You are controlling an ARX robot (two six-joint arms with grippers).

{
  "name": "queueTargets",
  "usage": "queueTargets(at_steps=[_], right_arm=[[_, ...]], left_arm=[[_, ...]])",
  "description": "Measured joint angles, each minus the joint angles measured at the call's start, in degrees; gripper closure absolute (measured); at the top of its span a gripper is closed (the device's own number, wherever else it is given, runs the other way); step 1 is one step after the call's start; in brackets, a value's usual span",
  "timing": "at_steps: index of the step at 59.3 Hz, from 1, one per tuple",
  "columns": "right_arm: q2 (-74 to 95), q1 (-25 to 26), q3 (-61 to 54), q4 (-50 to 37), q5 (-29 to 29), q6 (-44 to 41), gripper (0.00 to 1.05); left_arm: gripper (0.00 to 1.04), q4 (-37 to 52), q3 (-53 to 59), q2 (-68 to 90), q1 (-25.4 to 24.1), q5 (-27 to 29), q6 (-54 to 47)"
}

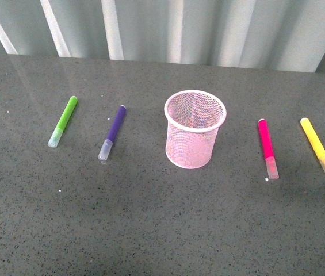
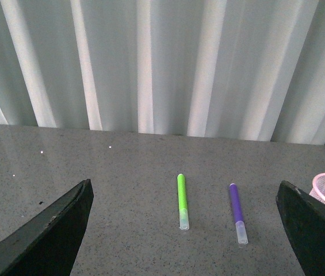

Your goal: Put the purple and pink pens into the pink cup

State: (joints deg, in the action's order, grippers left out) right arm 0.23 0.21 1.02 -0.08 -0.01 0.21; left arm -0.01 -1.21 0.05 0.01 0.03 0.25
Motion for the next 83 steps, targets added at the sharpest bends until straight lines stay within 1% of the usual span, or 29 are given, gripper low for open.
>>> queueTargets(at_steps=[66, 67, 68, 70, 72, 76, 81, 83], right_arm=[[0.0, 0.0, 0.0, 0.0, 0.0, 0.0, 0.07], [0.0, 0.0, 0.0, 0.0, 0.0, 0.0, 0.07], [0.0, 0.0, 0.0, 0.0, 0.0, 0.0, 0.07], [0.02, 0.0, 0.0, 0.0, 0.0, 0.0, 0.07], [0.0, 0.0, 0.0, 0.0, 0.0, 0.0, 0.07], [0.0, 0.0, 0.0, 0.0, -0.02, 0.0, 0.07], [0.02, 0.0, 0.0, 0.0, 0.0, 0.0, 0.07], [0.0, 0.0, 0.0, 0.0, 0.0, 0.0, 0.07]], left_arm=[[0.07, -0.02, 0.0, 0.02, 0.0, 0.0, 0.0], [0.07, -1.33, -0.37, 0.92, 0.28, 0.72, 0.57], [0.07, -4.57, -1.57, 2.16, 0.72, 1.95, 1.4], [0.07, -14.03, -6.19, 8.48, 1.92, 3.21, 2.95], [0.07, -17.99, -9.62, 14.29, 2.91, 4.2, 3.1], [0.07, -16.35, -13.88, 21.99, 3.98, 3.15, 3.26], [0.07, -8.85, -19.85, 31.98, 5.27, 2.73, 2.21], [0.07, -4.59, -22.91, 37.38, 5.42, 1.4, 1.53]])
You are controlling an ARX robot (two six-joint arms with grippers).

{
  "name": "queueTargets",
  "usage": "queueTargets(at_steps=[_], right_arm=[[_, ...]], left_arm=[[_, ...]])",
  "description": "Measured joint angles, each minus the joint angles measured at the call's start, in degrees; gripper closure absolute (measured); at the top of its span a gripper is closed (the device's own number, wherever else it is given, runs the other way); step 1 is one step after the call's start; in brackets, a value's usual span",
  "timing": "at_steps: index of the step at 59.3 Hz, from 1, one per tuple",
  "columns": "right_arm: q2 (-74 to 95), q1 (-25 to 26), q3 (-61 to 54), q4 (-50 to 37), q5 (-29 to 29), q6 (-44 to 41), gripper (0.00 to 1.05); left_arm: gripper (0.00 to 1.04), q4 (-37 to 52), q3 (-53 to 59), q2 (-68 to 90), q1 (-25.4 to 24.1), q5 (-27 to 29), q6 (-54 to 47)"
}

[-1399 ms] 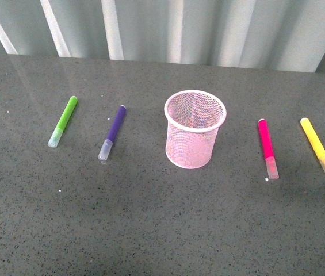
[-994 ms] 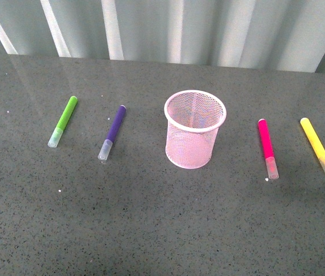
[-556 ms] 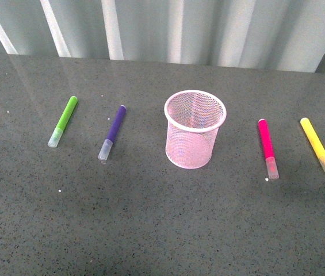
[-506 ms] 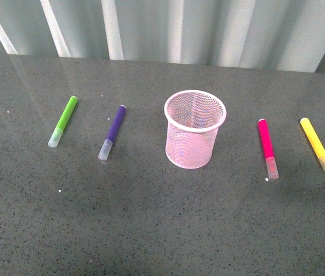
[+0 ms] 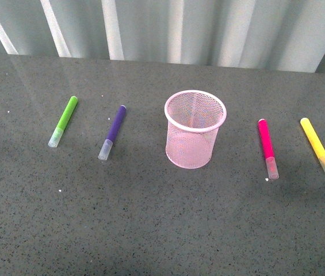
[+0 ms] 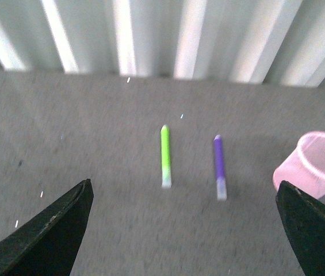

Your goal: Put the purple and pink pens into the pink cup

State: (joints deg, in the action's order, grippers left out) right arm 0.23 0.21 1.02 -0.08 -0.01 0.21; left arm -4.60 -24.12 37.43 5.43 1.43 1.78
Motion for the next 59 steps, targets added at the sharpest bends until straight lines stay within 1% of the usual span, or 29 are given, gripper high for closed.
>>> queueTargets(at_steps=[5, 9, 12, 16, 19, 24, 28, 32, 38, 59], right_arm=[[0.0, 0.0, 0.0, 0.0, -0.02, 0.0, 0.07], [0.0, 0.0, 0.0, 0.0, 0.0, 0.0, 0.07], [0.0, 0.0, 0.0, 0.0, 0.0, 0.0, 0.07], [0.0, 0.0, 0.0, 0.0, -0.02, 0.0, 0.07], [0.0, 0.0, 0.0, 0.0, 0.0, 0.0, 0.07], [0.0, 0.0, 0.0, 0.0, -0.02, 0.0, 0.07], [0.0, 0.0, 0.0, 0.0, 0.0, 0.0, 0.07], [0.0, 0.0, 0.0, 0.0, 0.0, 0.0, 0.07], [0.0, 0.0, 0.0, 0.0, -0.02, 0.0, 0.07], [0.0, 0.0, 0.0, 0.0, -0.02, 0.0, 0.07]], left_arm=[[0.07, 6.95, -6.47, 12.35, -0.02, -1.51, -2.08], [0.07, 8.61, -13.03, 24.35, -0.07, -2.82, -3.56], [0.07, 7.76, -17.77, 33.05, -0.07, -3.23, -4.11], [0.07, 4.35, -24.79, 44.11, 0.22, -2.95, -4.42], [0.07, 2.71, -28.74, 49.48, 0.7, -1.9, -5.05], [0.07, -2.67, -37.64, 59.14, 1.97, -2.84, -5.22], [0.07, -5.11, -41.68, 63.08, 2.99, -2.75, -5.2], [0.07, -9.03, -47.08, 68.39, 4.79, -4.59, -4.76], [0.07, -11.69, -50.51, 73.02, 6.27, -6.21, -4.17], [0.07, -12.35, -55.89, 82.6, 8.15, -6.16, -4.28]])
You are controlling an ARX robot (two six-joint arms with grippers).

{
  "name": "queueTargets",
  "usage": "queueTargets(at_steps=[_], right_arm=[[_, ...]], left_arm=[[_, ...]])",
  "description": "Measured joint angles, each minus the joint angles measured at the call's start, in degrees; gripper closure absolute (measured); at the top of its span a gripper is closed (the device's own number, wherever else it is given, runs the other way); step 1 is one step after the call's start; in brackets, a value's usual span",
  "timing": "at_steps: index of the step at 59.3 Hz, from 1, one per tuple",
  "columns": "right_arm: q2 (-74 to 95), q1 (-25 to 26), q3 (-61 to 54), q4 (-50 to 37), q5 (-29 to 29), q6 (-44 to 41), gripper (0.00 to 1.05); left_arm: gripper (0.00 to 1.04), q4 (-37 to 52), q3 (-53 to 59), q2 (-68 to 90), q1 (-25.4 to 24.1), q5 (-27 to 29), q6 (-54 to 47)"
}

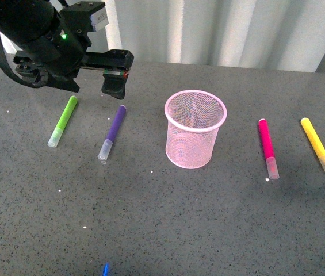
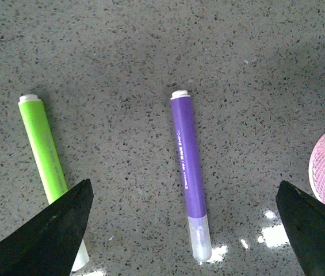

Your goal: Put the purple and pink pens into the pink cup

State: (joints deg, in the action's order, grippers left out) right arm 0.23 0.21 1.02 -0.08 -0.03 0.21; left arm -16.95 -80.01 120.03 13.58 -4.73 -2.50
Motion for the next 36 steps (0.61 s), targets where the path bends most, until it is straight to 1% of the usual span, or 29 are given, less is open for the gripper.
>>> queueTargets(at_steps=[15, 28, 36], right_arm=[[0.0, 0.0, 0.0, 0.0, 0.0, 0.0, 0.07], [0.0, 0.0, 0.0, 0.0, 0.02, 0.0, 0.07], [0.0, 0.0, 0.0, 0.0, 0.02, 0.0, 0.07]], left_arm=[[0.07, 0.17, -4.68, 5.62, 0.96, 0.46, -0.22], [0.07, 1.27, -5.31, 9.73, 1.01, 2.23, -1.25], [0.07, 2.01, -6.38, 11.85, 1.01, 2.23, -1.57]])
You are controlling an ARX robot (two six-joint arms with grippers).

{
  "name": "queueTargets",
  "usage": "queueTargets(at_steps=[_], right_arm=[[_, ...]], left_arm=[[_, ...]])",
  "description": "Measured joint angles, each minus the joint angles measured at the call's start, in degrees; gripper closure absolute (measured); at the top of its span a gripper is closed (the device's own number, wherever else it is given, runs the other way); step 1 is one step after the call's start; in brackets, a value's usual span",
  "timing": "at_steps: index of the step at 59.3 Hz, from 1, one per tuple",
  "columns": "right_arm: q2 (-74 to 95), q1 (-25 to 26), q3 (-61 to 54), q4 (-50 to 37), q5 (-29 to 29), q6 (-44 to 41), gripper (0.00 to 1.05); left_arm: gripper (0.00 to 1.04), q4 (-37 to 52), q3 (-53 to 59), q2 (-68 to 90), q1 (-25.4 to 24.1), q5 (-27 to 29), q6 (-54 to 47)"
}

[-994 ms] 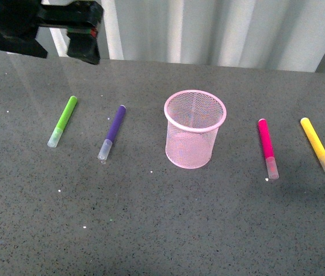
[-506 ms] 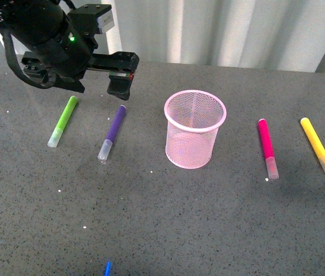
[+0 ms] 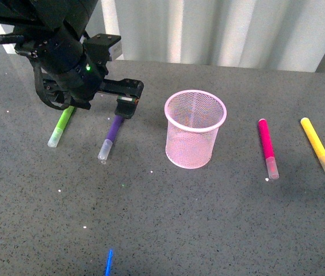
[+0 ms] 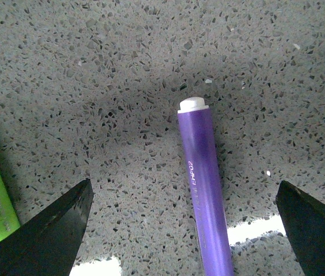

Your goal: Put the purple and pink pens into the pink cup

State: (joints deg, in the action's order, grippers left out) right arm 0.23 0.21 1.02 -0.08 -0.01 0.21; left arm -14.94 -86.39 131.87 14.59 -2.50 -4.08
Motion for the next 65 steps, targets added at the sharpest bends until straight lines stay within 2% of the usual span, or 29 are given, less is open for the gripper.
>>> queueTargets(at_steps=[19, 31, 36, 60, 65], right_arm=[[0.0, 0.0, 0.0, 0.0, 0.0, 0.0, 0.07], [0.0, 0.0, 0.0, 0.0, 0.0, 0.0, 0.07], [0.0, 0.0, 0.0, 0.0, 0.0, 0.0, 0.07], [0.0, 0.0, 0.0, 0.0, -0.02, 0.0, 0.07], [0.0, 0.0, 0.0, 0.0, -0.02, 0.0, 0.07]], left_arm=[[0.07, 1.18, -2.23, 2.78, 1.27, 0.02, -0.26], [0.07, 2.95, -2.32, 3.89, 1.79, 2.47, -1.95], [0.24, 4.13, -2.32, 4.11, 1.77, 2.99, -3.26], [0.84, 6.32, -1.9, 4.26, 2.4, 6.14, -3.93], [0.92, 6.58, -1.77, 4.2, 2.38, 7.02, -3.58]])
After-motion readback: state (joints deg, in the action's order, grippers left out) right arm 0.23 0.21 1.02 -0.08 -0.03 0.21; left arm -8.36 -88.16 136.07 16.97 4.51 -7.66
